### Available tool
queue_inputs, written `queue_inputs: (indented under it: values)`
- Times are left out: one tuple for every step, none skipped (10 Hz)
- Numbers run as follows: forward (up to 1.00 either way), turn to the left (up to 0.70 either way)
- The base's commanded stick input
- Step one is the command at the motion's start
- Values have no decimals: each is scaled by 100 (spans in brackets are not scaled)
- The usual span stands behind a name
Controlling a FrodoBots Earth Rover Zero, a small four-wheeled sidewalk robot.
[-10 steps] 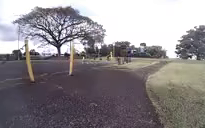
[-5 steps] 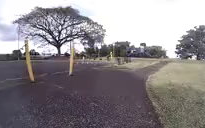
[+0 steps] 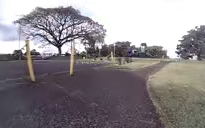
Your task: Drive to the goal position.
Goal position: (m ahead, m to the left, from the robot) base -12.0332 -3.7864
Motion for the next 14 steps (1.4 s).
queue_inputs:
  values:
    - [0,70]
    - [0,70]
    - [0,70]
    - [0,70]
    - [0,70]
    - [0,70]
    - [0,70]
    - [0,70]
    - [0,70]
    - [0,70]
    - [0,70]
    - [0,70]
    - [0,70]
    - [0,70]
